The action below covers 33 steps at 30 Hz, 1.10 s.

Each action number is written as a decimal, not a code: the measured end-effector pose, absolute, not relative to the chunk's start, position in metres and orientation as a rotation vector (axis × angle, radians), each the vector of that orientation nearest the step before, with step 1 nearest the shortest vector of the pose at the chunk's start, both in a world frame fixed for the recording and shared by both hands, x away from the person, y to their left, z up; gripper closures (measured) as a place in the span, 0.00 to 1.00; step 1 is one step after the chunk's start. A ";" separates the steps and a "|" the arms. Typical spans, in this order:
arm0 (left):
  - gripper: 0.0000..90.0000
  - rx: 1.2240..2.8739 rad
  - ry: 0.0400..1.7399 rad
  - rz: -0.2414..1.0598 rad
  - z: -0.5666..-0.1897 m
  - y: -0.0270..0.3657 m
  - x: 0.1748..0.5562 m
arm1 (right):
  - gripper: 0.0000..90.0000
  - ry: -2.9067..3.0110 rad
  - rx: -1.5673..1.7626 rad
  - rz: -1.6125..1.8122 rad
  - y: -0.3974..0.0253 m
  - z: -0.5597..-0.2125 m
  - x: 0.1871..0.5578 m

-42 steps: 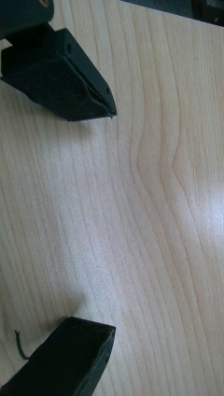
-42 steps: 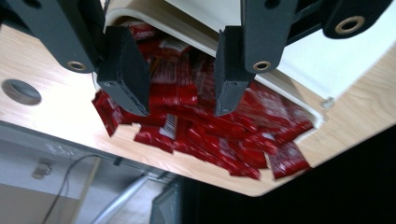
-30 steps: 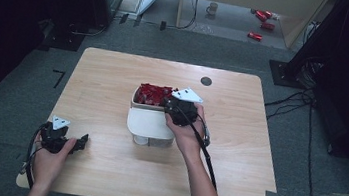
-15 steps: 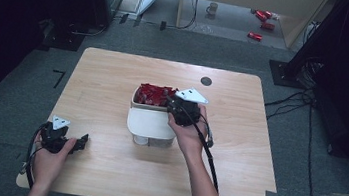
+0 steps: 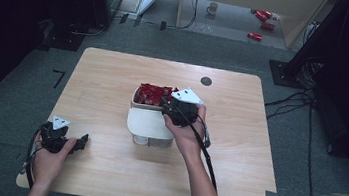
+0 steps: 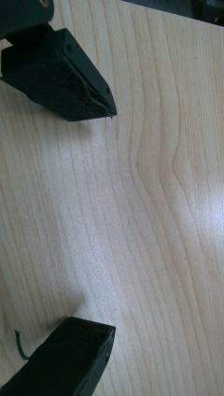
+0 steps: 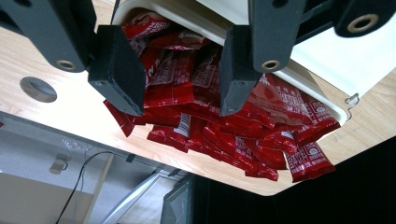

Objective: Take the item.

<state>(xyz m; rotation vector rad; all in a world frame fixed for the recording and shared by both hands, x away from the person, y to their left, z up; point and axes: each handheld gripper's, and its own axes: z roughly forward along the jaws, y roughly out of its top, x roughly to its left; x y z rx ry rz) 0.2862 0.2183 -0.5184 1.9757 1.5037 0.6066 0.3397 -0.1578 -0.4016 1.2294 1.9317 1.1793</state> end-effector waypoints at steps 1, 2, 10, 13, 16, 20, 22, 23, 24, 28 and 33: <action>0.00 1.976 1.503 0.606 -0.518 0.218 0.286 | 0.56 1.929 1.224 1.183 -0.158 -0.401 0.340; 0.00 1.975 1.503 0.606 -0.518 0.218 0.286 | 0.56 1.926 1.212 1.185 -0.158 -0.401 0.340; 0.00 1.974 1.504 0.607 -0.518 0.218 0.286 | 0.54 1.937 1.143 1.210 -0.159 -0.398 0.343; 0.00 1.975 1.504 0.606 -0.518 0.218 0.286 | 0.52 1.926 1.135 1.254 -0.162 -0.396 0.346; 0.00 1.976 1.503 0.606 -0.518 0.218 0.286 | 0.53 1.947 1.126 1.255 -0.162 -0.395 0.349; 0.00 1.976 1.503 0.606 -0.518 0.218 0.286 | 0.56 1.972 1.106 1.238 -0.160 -0.399 0.346; 0.00 1.975 1.504 0.606 -0.518 0.218 0.286 | 0.56 1.983 1.111 1.238 -0.159 -0.399 0.344; 0.00 1.976 1.503 0.606 -0.518 0.218 0.286 | 0.56 1.999 1.092 1.249 -0.159 -0.401 0.341; 0.00 1.976 1.504 0.606 -0.518 0.218 0.286 | 0.56 1.999 1.092 1.249 -0.159 -0.401 0.341; 0.00 1.973 1.504 0.608 -0.519 0.218 0.286 | 0.55 2.003 1.075 1.296 -0.164 -0.400 0.336; 0.00 1.973 1.504 0.607 -0.519 0.218 0.286 | 0.59 2.004 1.074 1.231 -0.167 -0.400 0.334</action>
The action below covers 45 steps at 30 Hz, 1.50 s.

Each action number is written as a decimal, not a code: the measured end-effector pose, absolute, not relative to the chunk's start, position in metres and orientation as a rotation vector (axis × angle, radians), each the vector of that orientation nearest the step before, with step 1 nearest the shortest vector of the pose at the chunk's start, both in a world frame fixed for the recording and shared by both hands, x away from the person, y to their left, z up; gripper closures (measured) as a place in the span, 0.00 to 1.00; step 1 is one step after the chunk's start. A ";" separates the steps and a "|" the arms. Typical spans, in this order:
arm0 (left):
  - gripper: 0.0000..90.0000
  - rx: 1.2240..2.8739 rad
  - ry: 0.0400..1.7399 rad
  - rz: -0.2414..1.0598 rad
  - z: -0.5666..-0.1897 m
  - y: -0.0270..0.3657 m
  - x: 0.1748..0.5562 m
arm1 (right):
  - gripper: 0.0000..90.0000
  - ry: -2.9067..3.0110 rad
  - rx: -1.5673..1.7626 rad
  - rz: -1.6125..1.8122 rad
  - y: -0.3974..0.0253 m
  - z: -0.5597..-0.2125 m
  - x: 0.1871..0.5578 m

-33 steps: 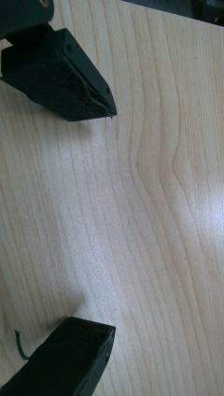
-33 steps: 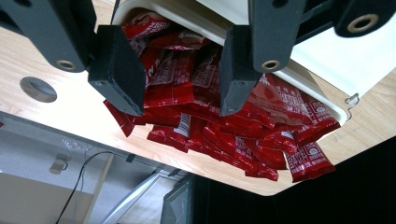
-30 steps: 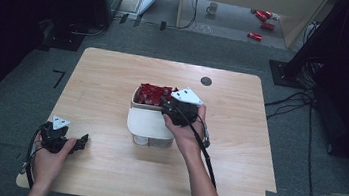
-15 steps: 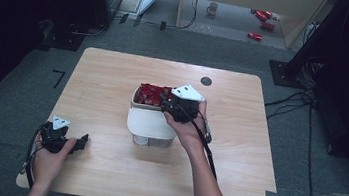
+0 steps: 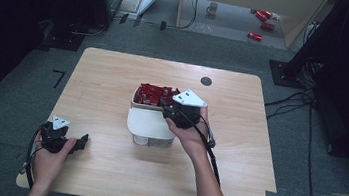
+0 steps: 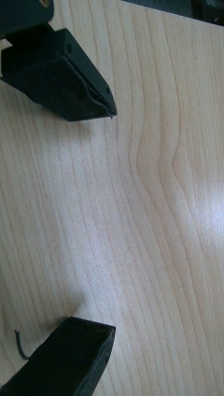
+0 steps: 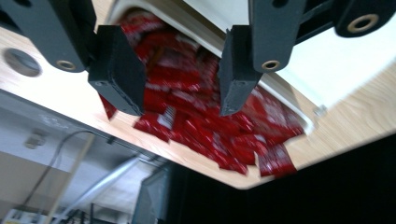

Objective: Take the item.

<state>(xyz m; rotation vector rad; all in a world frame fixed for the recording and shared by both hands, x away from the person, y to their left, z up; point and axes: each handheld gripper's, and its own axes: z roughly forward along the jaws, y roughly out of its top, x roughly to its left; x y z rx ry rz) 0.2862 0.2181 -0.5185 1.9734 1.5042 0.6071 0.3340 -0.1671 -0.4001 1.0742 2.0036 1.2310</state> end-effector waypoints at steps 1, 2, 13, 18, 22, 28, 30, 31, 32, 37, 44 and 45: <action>0.00 1.973 1.504 0.607 -0.519 0.218 0.286 | 0.60 2.013 1.070 1.206 -0.167 -0.401 0.334; 0.00 1.973 1.504 0.607 -0.519 0.218 0.286 | 0.62 2.022 1.066 1.181 -0.166 -0.403 0.333; 0.00 1.974 1.504 0.607 -0.518 0.218 0.286 | 0.69 1.991 1.133 1.167 -0.159 -0.409 0.338; 0.00 1.974 1.504 0.606 -0.518 0.218 0.286 | 0.73 1.973 1.149 1.149 -0.157 -0.408 0.338; 0.00 1.974 1.504 0.607 -0.519 0.218 0.286 | 0.73 1.939 1.162 1.196 -0.160 -0.404 0.337; 0.00 1.973 1.504 0.607 -0.519 0.218 0.286 | 0.73 1.918 1.152 1.227 -0.165 -0.393 0.334; 0.00 1.974 1.504 0.607 -0.518 0.218 0.286 | 0.73 1.905 1.154 1.241 -0.167 -0.389 0.333; 0.00 1.974 1.504 0.606 -0.518 0.218 0.286 | 0.73 1.897 1.156 1.248 -0.168 -0.386 0.332; 0.00 1.975 1.505 0.605 -0.518 0.218 0.286 | 0.73 1.886 1.153 1.259 -0.169 -0.381 0.331; 0.00 1.974 1.504 0.607 -0.518 0.218 0.286 | 0.73 1.860 1.138 1.279 -0.172 -0.369 0.327; 0.00 1.975 1.505 0.605 -0.518 0.218 0.286 | 0.73 1.802 1.118 1.313 -0.182 -0.342 0.319; 0.00 1.975 1.505 0.605 -0.518 0.218 0.286 | 0.73 1.798 1.119 1.316 -0.183 -0.339 0.318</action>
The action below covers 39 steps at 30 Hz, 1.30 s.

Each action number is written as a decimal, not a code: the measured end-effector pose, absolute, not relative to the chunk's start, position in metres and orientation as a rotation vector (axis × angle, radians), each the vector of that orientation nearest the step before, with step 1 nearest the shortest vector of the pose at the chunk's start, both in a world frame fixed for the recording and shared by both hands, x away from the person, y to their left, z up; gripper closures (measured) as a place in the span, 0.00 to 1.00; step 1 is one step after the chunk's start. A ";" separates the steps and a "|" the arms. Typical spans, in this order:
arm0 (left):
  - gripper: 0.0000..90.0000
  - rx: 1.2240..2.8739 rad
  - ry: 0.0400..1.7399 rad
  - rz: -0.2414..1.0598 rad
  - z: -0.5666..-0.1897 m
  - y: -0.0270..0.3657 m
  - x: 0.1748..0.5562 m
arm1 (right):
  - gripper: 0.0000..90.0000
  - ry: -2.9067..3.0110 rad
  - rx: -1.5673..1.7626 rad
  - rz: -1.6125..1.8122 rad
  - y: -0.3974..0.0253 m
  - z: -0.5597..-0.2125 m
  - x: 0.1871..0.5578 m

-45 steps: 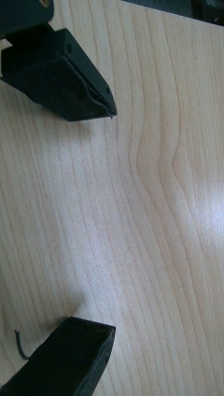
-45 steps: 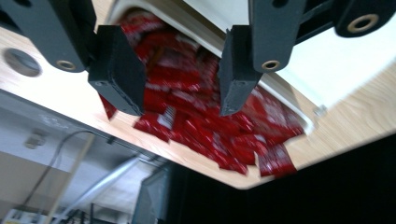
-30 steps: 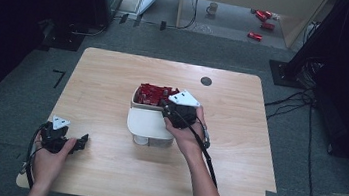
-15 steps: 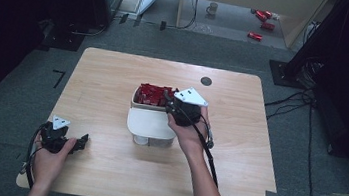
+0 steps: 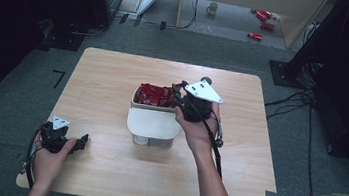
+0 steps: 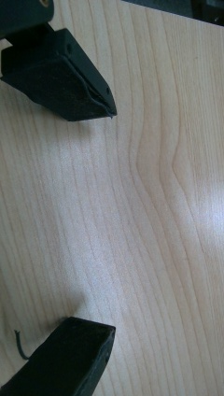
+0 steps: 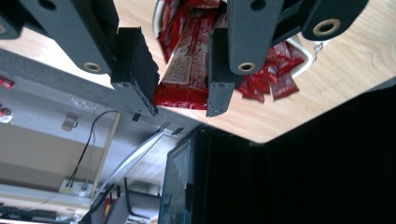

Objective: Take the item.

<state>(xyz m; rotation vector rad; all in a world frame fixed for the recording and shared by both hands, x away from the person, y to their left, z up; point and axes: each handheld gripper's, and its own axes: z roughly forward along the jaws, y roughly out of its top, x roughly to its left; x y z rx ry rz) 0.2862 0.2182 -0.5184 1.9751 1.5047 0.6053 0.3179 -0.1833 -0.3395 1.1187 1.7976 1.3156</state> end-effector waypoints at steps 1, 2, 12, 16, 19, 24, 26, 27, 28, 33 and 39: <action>0.00 1.975 1.505 0.605 -0.518 0.218 0.286 | 0.73 1.788 1.118 1.322 -0.185 -0.336 0.317; 0.00 1.975 1.505 0.605 -0.518 0.218 0.286 | 0.73 1.783 1.122 1.329 -0.187 -0.333 0.316; 0.00 1.975 1.505 0.605 -0.518 0.218 0.286 | 0.72 1.721 1.128 1.365 -0.205 -0.310 0.307; 0.00 1.975 1.505 0.605 -0.518 0.218 0.286 | 0.72 1.703 1.126 1.374 -0.210 -0.304 0.305; 0.00 1.975 1.505 0.605 -0.518 0.218 0.286 | 0.72 1.689 1.123 1.377 -0.214 -0.299 0.303; 0.00 1.974 1.505 0.604 -0.518 0.218 0.286 | 0.73 1.659 1.121 1.324 -0.220 -0.294 0.299; 0.00 1.975 1.505 0.605 -0.518 0.218 0.286 | 0.73 1.651 1.134 1.325 -0.226 -0.293 0.299; 0.00 1.975 1.505 0.605 -0.518 0.218 0.286 | 0.73 1.651 1.134 1.325 -0.226 -0.293 0.299; 0.00 1.975 1.505 0.605 -0.518 0.218 0.286 | 0.73 1.647 1.137 1.308 -0.227 -0.294 0.299; 0.00 1.975 1.505 0.606 -0.518 0.218 0.286 | 0.73 1.645 1.154 1.221 -0.234 -0.309 0.305; 0.00 1.973 1.504 0.607 -0.519 0.218 0.286 | 0.73 1.661 1.212 1.173 -0.241 -0.336 0.319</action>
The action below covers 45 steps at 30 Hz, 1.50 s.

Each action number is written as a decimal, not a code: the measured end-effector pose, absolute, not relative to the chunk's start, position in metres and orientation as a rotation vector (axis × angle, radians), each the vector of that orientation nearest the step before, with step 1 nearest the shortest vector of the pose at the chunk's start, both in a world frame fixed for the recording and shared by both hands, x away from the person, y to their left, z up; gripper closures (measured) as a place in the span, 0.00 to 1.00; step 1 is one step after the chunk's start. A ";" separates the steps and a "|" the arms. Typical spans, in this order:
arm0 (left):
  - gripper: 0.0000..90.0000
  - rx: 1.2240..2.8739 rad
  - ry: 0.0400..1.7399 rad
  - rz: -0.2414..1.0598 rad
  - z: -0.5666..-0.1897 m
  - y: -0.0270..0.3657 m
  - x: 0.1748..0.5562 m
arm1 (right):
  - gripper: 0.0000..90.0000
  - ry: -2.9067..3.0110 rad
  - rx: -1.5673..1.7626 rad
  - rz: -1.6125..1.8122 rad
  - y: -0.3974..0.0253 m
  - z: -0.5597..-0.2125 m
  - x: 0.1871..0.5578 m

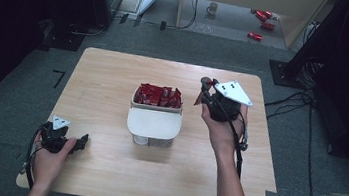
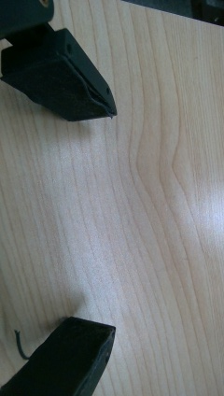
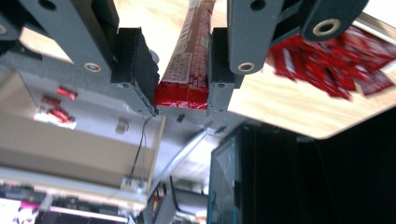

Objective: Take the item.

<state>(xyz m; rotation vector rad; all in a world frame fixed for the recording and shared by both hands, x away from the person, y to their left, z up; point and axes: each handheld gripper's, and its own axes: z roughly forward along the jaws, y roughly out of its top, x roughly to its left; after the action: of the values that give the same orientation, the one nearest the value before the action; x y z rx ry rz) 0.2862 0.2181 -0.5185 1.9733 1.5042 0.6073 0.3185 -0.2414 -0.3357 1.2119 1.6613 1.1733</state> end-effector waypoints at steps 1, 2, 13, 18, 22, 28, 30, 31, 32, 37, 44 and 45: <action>0.00 1.974 1.504 0.607 -0.518 0.218 0.286 | 0.73 1.672 1.234 1.151 -0.244 -0.349 0.325; 0.00 1.975 1.505 0.605 -0.518 0.218 0.286 | 0.73 1.677 1.250 1.141 -0.245 -0.355 0.328; 0.00 1.977 1.503 0.606 -0.518 0.218 0.286 | 0.73 1.697 1.306 1.105 -0.260 -0.400 0.339; 0.00 1.973 1.505 0.605 -0.518 0.218 0.286 | 0.73 1.740 1.290 1.074 -0.260 -0.413 0.331; 0.00 1.975 1.504 0.605 -0.518 0.218 0.286 | 0.72 1.755 1.269 1.081 -0.261 -0.425 0.315; 0.00 1.976 1.504 0.605 -0.518 0.218 0.286 | 0.73 1.775 1.285 1.060 -0.262 -0.436 0.285; 0.00 1.976 1.505 0.605 -0.518 0.218 0.286 | 0.73 1.795 1.299 1.048 -0.263 -0.445 0.277; 0.00 1.976 1.504 0.605 -0.518 0.218 0.286 | 0.73 1.806 1.323 1.045 -0.265 -0.454 0.271; 0.00 1.976 1.504 0.605 -0.518 0.218 0.286 | 0.73 1.806 1.323 1.045 -0.265 -0.454 0.271; 0.00 1.976 1.504 0.605 -0.518 0.218 0.286 | 0.73 1.830 1.367 0.998 -0.265 -0.478 0.257; 0.00 1.976 1.504 0.605 -0.518 0.218 0.286 | 0.72 1.877 1.447 0.935 -0.268 -0.512 0.245; 0.00 1.976 1.504 0.605 -0.518 0.218 0.286 | 0.72 1.888 1.452 0.932 -0.269 -0.514 0.244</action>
<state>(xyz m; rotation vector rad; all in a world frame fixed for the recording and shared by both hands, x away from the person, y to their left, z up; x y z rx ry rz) 0.2861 0.2182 -0.5184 1.9760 1.5040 0.6049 0.2437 -0.2688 -0.5144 1.4517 1.8875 0.9317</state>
